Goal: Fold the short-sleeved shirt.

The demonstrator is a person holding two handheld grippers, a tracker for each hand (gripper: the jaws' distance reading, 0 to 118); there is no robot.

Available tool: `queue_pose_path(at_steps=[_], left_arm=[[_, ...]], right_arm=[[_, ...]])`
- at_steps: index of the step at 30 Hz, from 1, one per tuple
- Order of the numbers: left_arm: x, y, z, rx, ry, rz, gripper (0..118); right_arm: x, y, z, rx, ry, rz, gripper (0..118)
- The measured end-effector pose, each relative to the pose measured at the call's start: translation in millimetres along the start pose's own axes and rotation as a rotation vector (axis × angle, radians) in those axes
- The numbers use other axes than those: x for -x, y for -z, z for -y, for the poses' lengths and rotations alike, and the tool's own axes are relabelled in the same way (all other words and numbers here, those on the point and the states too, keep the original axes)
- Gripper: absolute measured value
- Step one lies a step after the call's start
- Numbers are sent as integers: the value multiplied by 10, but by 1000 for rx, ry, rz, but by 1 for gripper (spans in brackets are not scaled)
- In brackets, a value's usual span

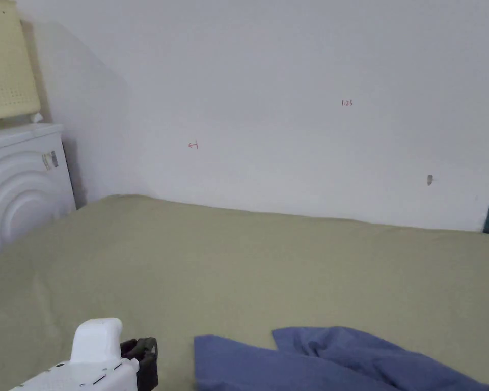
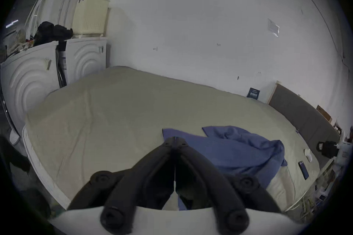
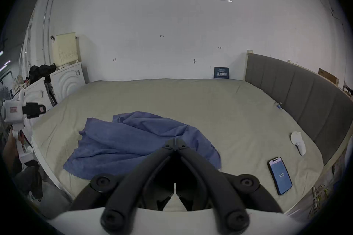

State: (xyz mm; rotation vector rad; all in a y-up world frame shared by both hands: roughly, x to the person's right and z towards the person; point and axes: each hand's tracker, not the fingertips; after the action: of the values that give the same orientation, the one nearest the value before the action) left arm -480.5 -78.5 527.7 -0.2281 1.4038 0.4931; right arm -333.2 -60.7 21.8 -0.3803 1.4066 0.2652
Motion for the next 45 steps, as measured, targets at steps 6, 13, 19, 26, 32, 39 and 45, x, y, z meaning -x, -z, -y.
queue_pose_path(at_steps=[6, 13, 19, 26, 32, 39, 45], left_arm=[[77, 395, -59, 106, -51, 46, 0], [71, 1522, -521, 339, -1, 48, 0], [-132, 2462, -703, 684, 40, 110, 93], [-342, 2974, -535, 736, 57, 35, 111], [-399, 3233, -319, 810, 33, -26, 111], [-529, 2813, -226, 723, 124, -58, 86], [-85, 2914, -352, 684, -36, 79, 5]], right_arm=[[-49, 82, 22, 19, -11, 5, 0], [-191, 168, 84, 63, -11, 48, 0], [-337, 256, 215, 120, -24, 81, 0], [-348, 273, 323, 167, -30, 80, 0], [-411, 303, 370, 180, -16, 88, 0], [-520, 492, 328, 191, 33, 73, 0], [-680, 1070, 153, 312, 103, 12, 44]])
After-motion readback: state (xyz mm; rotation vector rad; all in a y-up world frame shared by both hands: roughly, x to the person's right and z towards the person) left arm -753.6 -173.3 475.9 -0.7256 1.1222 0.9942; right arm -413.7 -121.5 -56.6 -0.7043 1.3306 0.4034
